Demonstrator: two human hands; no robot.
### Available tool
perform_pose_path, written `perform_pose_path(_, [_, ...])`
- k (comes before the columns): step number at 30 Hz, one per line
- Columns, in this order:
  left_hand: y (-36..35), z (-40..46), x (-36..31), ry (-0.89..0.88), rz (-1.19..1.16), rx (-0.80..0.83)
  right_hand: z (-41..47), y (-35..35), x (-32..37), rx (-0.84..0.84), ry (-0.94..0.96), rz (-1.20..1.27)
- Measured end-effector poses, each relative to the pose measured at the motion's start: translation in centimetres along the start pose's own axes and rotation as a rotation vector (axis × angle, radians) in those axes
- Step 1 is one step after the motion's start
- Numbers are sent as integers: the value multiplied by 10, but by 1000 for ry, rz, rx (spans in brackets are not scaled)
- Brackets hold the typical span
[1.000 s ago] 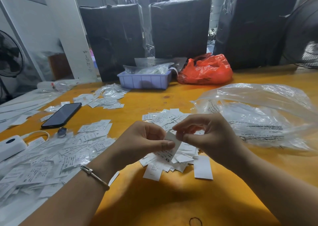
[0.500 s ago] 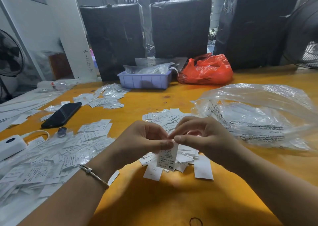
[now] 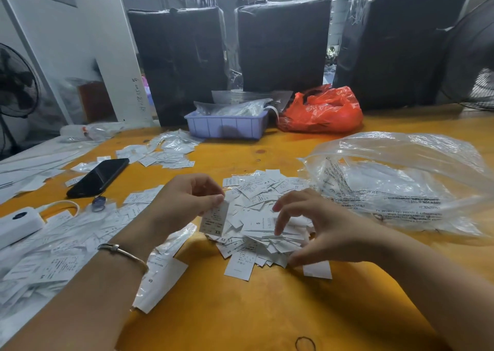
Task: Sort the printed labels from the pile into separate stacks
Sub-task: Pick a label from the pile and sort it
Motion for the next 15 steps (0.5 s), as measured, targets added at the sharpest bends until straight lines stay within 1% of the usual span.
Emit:
perform_pose_path(3, [6, 3, 7, 33, 57, -23, 0, 1, 2, -46, 29, -37])
perform_pose_path(5, [11, 6, 13, 61, 139, -48, 1, 2, 3, -66, 46, -39])
perform_pose_path(8, [21, 9, 22, 102, 362, -111, 2, 2, 3, -85, 57, -31])
perform_pose_path(11, [31, 6, 23, 137, 673, -138, 2, 9, 3, -169, 59, 22])
perform_pose_path(13, [38, 4, 20, 143, 783, -159, 1, 16, 2, -236, 48, 96])
perform_pose_path(15, [42, 1, 18, 161, 843, -171, 1, 20, 0, -280, 36, 196])
Point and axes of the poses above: each hand's wrist, its own z-axis towards the middle knuckle, its own y-axis out of the back of the hand, x = y × z, the point moved 7 cm from there along z, towards the middle knuckle, and after that the axes turned 5 degrees about -x, right-handed, at the moved point
